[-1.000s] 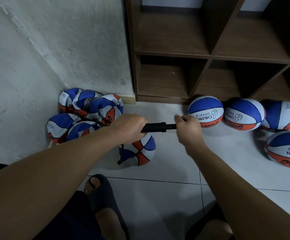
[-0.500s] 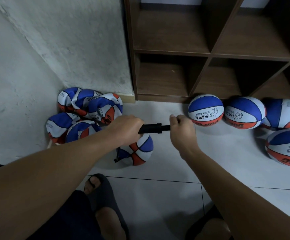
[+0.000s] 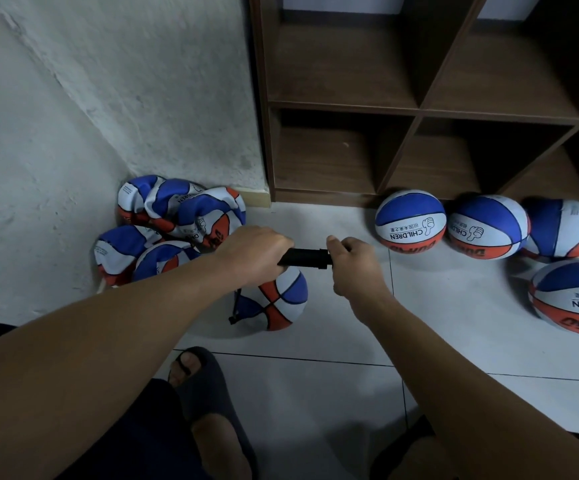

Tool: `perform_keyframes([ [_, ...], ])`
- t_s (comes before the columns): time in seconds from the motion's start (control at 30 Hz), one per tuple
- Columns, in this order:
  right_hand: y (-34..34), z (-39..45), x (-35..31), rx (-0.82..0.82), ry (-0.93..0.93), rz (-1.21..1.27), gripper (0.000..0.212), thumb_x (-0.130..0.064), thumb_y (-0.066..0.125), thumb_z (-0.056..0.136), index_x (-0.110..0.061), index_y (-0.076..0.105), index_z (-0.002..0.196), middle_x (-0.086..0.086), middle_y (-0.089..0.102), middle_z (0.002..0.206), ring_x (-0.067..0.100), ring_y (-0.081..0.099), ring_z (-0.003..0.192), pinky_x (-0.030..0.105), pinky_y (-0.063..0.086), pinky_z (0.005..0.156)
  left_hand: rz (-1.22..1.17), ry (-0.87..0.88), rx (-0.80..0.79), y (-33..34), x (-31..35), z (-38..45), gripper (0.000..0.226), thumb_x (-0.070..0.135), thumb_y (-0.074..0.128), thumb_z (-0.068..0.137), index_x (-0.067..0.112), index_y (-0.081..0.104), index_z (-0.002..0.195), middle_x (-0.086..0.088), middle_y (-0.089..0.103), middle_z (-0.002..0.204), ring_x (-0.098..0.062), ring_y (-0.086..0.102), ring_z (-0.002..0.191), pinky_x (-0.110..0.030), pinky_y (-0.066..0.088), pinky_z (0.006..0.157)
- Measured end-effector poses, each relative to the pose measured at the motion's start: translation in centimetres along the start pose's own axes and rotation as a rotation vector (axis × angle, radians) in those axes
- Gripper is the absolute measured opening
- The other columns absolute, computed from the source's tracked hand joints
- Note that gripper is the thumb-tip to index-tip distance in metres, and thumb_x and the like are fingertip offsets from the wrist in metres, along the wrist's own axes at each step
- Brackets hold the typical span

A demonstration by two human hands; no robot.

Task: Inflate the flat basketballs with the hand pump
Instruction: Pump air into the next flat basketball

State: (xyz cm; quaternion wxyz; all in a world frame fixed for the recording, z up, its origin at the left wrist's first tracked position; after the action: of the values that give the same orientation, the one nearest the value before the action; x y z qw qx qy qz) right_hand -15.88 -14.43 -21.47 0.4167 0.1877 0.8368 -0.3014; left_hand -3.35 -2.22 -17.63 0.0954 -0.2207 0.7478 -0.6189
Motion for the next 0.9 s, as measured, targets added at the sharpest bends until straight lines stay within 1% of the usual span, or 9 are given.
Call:
perform_keyframes([
  [0.07,-1.6,0.8,0.3,0.023,0.047,0.051,0.034,-0.043,0.057,0.108,-0.011,0.064,0.100,0.002,0.048,0.066,0.019,0.046,0.059,0.035,0.042,0.055,0.010,-0.022,0.020,-0.3,-1.1,-0.1,0.019,0.029,0.063,0.097,0.032,0.054,0.081,0.007,0.056,0.067,-0.011,0.055,0.057,-0.032,0.045,0.051],
  [0.13,-4.5,2.1,0.8,0.104,0.090,0.139,0.025,-0.034,0.063,0.105,-0.010,0.064,0.098,0.005,0.044,0.067,0.023,0.042,0.060,0.032,0.038,0.051,0.025,-0.072,0.030,-0.6,-2.9,-0.4,0.015,0.032,0.066,0.097,0.033,0.058,0.084,0.009,0.058,0.068,-0.010,0.058,0.059,-0.033,0.052,0.057],
  [0.2,-6.9,3.1,1.6,0.181,0.134,0.228,0.016,-0.025,0.066,0.098,-0.012,0.060,0.089,0.007,0.040,0.070,0.024,0.037,0.063,0.028,0.034,0.047,0.043,-0.101,0.021,-0.7,-4.3,-0.7,0.012,0.035,0.067,0.097,0.033,0.061,0.087,0.009,0.059,0.070,-0.010,0.059,0.061,-0.032,0.049,0.056],
  [0.27,-7.4,3.4,2.0,0.203,0.131,0.224,0.016,-0.022,0.063,0.097,-0.012,0.057,0.085,0.007,0.040,0.073,0.024,0.036,0.064,0.027,0.032,0.046,0.048,-0.104,0.006,-0.5,-4.4,-0.7,0.012,0.036,0.067,0.098,0.033,0.061,0.088,0.008,0.060,0.070,-0.011,0.060,0.061,-0.031,0.046,0.054],
  [0.4,-4.6,1.9,0.9,0.192,0.019,0.105,0.030,-0.034,0.056,0.104,-0.013,0.057,0.083,0.006,0.046,0.068,0.027,0.046,0.063,0.040,0.043,0.059,0.044,-0.073,-0.003,-0.2,-2.8,-0.3,0.016,0.030,0.066,0.097,0.030,0.056,0.084,0.007,0.056,0.068,-0.014,0.058,0.060,-0.033,0.049,0.054],
  [0.47,-3.2,0.9,0.4,0.171,-0.032,0.074,0.034,-0.040,0.053,0.106,-0.012,0.060,0.089,0.005,0.051,0.067,0.027,0.052,0.065,0.044,0.045,0.063,0.069,-0.049,0.010,-0.5,-1.8,-0.1,0.013,0.026,0.065,0.096,0.029,0.055,0.089,0.008,0.050,0.067,-0.014,0.054,0.059,-0.032,0.044,0.052],
  [0.57,-1.6,-0.1,-0.2,0.128,-0.075,0.021,0.039,-0.041,0.049,0.111,-0.009,0.062,0.092,0.005,0.055,0.067,0.023,0.054,0.063,0.039,0.044,0.059,0.079,-0.012,0.004,-0.4,-0.4,0.0,0.010,0.024,0.064,0.095,0.029,0.055,0.094,0.010,0.045,0.067,-0.015,0.049,0.060,-0.031,0.036,0.054],
  [0.73,-0.3,-0.3,0.2,0.080,-0.041,0.031,0.040,-0.041,0.049,0.111,-0.010,0.061,0.088,0.004,0.055,0.068,0.021,0.052,0.062,0.038,0.045,0.060,0.064,0.030,-0.003,0.0,0.9,0.1,0.005,0.029,0.065,0.097,0.027,0.061,0.098,0.009,0.049,0.068,-0.012,0.048,0.058,-0.031,0.036,0.051],
  [0.9,-0.3,-0.2,0.0,0.067,-0.026,0.017,0.038,-0.042,0.048,0.111,-0.012,0.064,0.094,0.004,0.056,0.071,0.020,0.053,0.064,0.038,0.046,0.061,0.065,0.021,-0.003,-0.1,0.7,0.3,0.005,0.030,0.065,0.097,0.027,0.063,0.100,0.009,0.051,0.070,-0.016,0.053,0.062,-0.032,0.037,0.051],
])
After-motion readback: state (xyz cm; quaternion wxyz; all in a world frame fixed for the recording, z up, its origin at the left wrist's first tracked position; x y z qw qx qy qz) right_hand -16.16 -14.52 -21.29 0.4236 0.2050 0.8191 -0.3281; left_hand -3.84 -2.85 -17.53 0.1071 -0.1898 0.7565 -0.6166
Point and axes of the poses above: each hand's wrist, its own z-axis towards the middle knuckle, its own y-axis out of the palm, x = y × z, the point moved 10 cm from there along z, towards the middle knuckle
